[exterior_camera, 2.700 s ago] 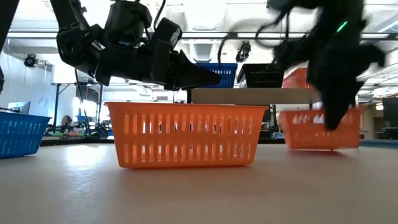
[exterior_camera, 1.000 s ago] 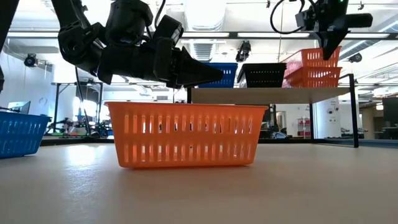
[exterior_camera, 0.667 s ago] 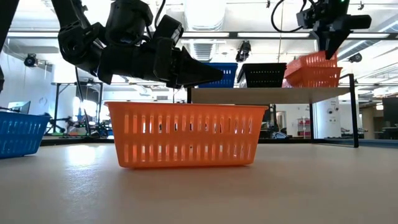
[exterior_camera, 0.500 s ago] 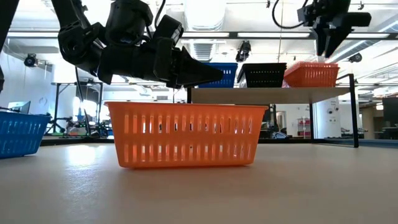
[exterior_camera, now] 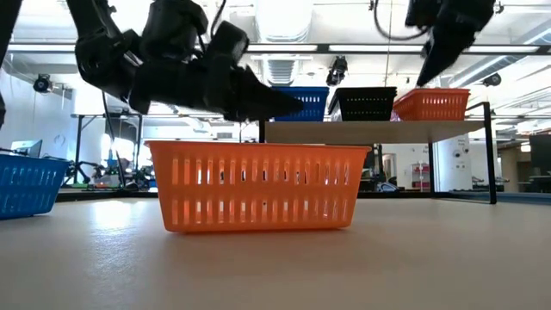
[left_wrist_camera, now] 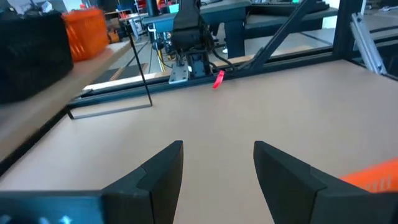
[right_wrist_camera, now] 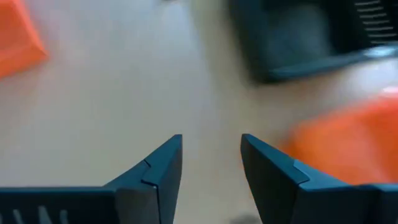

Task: Stack baskets on shelf by color
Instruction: Stack the blue bin on top of the blue bins on the shelf

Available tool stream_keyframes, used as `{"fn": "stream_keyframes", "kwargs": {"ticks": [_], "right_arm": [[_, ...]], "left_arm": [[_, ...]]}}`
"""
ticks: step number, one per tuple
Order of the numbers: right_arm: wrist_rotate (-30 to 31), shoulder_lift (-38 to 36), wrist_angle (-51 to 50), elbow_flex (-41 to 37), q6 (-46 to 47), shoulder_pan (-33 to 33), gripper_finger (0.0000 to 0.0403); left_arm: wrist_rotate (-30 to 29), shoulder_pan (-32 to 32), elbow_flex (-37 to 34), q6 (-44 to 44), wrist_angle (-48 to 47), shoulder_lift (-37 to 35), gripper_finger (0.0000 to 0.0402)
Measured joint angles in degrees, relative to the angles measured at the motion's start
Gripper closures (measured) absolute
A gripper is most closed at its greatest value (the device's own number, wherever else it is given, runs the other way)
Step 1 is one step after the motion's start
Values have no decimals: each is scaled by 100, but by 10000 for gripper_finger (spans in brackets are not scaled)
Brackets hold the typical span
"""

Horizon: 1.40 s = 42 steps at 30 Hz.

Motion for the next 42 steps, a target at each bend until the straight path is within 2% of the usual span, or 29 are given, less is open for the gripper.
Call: {"fn": "stream_keyframes", "kwargs": {"ticks": [3,7,11,14,16,21,24,27,31,33,35,42], "right_arm": [[-15,-40,1116,-872,520,732,257],[19,159,3099,-1827,972,1806,269],[570,580,5144,-2530,1294,2658,278],[1073,986,6198,-2864,1391,3094,282],[1392,1261,6548,-3009,1386,3271,282],[2347,2015,7547,-3246,1382,3434,283],[2617,2514,8265,-3275,1276,3432,289],[2684,3007,9019,-3275,948,3435,298],[2796,3502,9609,-3209,691,3432,313],[2994,3635,9600,-3171,681,3447,323],[3135,3683,9606,-3147,713,3471,332],[3339,3580,9524,-3265,969,3805,358]], "left_arm": [[-1,0,-89,81,-544,-503,221],[-2,-3,-94,241,-2436,-1420,221],[-18,-6,-58,169,-4278,-2189,221],[-45,-68,-61,10,-5593,-2610,221],[-57,-207,9,3,-6562,-2809,221],[-82,-925,505,-159,-8648,-3146,221],[-488,-1412,1040,-1118,-9788,-3161,221],[-741,-1802,1626,-2478,-10808,-3079,221],[-762,-2056,2136,-5491,-11953,-2892,221],[-747,-2120,2163,-7119,-12187,-2849,221],[-670,-2222,2073,-8255,-12192,-2818,221],[-740,-2601,1845,-10003,-11677,-2457,221]]}}
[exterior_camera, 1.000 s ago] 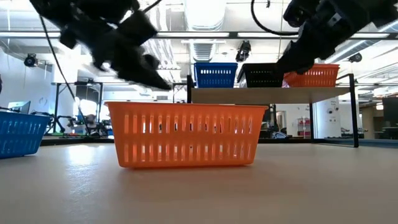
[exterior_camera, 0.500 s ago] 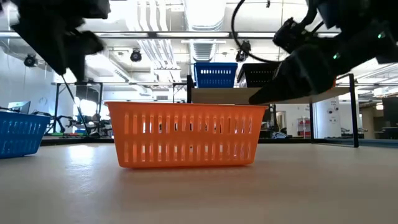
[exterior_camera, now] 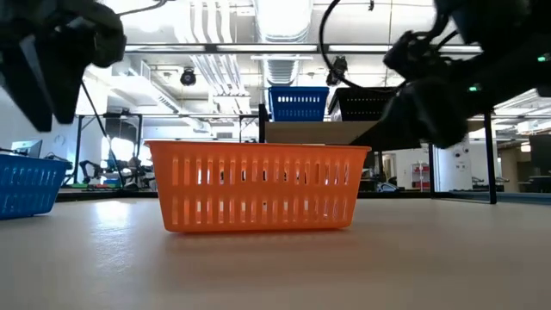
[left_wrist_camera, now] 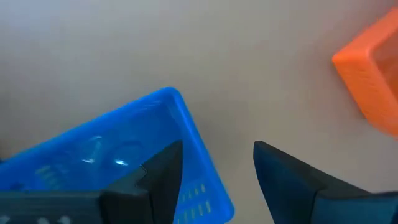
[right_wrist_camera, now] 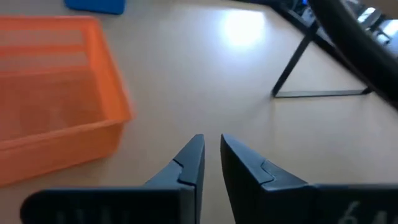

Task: Stack baskets on shelf by color
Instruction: Stack the blue bin on top of the blue bins on the shelf

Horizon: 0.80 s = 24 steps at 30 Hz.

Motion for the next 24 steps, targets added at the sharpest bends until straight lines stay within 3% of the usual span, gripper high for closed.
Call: {"fn": "stream_keyframes", "kwargs": {"ticks": [5,13,17,24], "right_arm": [[381,-28,-84,-142,303,515,367],[1018,-24,-75,-207,693,1322,370],[1028,-24,-79,-209,930,1661,370],[1152,-24,-440,-213,1522,2511,370]], "left_arm": [[32,-129,-88,-499,394,510,221],[181,-136,-95,-527,240,1250,232],[261,-134,-26,-201,229,1413,273],[311,-138,543,916,218,1459,391]]}}
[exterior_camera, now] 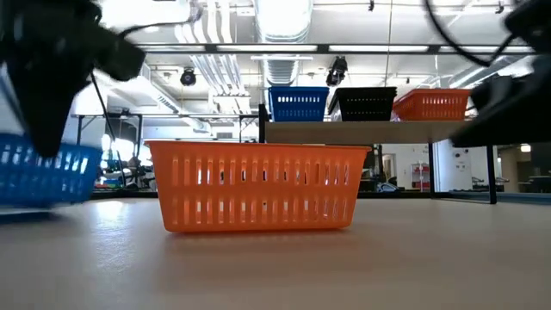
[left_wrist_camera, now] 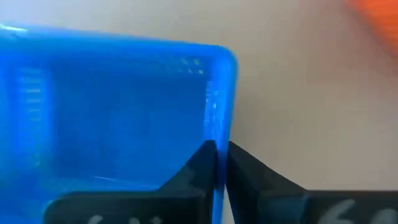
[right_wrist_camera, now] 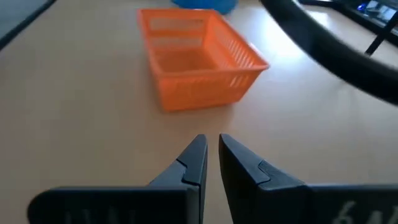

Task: Stack baskets on shelf by color
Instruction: Stack the blue bin on top of the blue bins on the shelf

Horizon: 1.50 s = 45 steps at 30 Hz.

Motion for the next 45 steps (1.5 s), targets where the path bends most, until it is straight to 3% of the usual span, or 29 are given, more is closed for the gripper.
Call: {"fn": "stream_keyframes", "kwargs": {"ticks": [3,8,10,13,15,17,21,23,27,32,45], "right_arm": [[281,0,-338,-4,356,419,370],[919,2,-983,-55,962,914,369],[1146,2,-1136,-87,1200,988,369],[1266,3,-1154,-170,1348,1002,369],[1277,4,-1152,-205,1381,1002,369],[1277,4,-1148,-230,1383,1002,369],[1277,4,-1144,-236,1405,1002,369],[1277,4,-1139,-236,1491,1002,369],[1279,4,-1134,-219,1604,1002,369],[1367,4,-1076,-208,1595,1002,369],[1373,4,-1098,-213,1487,1000,369]], "left_arm": [[4,-2,505,665,-105,0,395],[-218,7,1916,1997,-969,11,399],[-602,4,2557,2746,-1267,10,400],[-1775,66,3399,4132,-1282,9,400],[-2488,286,3847,5044,-986,4,400],[-2800,672,4078,6107,-421,-7,401],[-2778,1562,4102,8317,1196,10,401],[-2442,2009,4022,9048,1893,22,401],[-1748,2849,3984,9379,2076,234,401],[-1634,3482,3975,9678,2063,687,401],[-1677,3649,4096,9844,1376,1240,395]]}}
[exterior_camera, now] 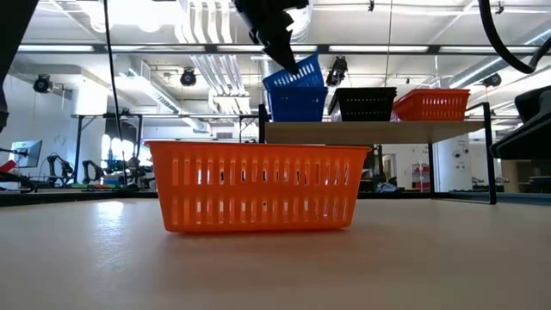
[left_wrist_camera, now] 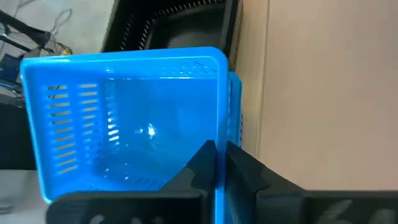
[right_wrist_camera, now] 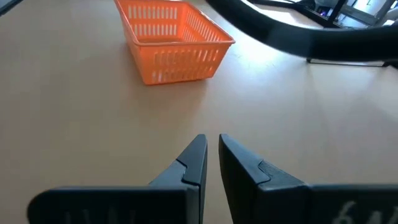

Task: Stack baskets on shelf by color
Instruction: Stack the blue bin on top of the blue bins on the shelf, then stack the orange bin on top of the orange bins on the shelf

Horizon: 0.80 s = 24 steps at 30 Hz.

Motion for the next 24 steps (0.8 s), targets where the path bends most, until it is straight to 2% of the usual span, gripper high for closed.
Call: {"fn": "stream_keyframes", "kwargs": {"ticks": [9,13,18,21,24], "right_arm": [[-2,0,0,-6,0,-2,369],[0,0,-4,-6,-6,-2,369],[10,0,-45,-25,-192,-17,369],[226,0,-56,-34,-333,-71,369],[481,0,-37,-36,-308,-159,369]], "left_arm": [[-21,49,63,-42,-211,21,302],[-311,12,296,-42,-311,-117,273],[-504,-236,495,-358,-408,-487,266],[-571,-472,216,-611,-691,-779,266],[-949,-781,-311,-993,-946,-1086,266]]}}
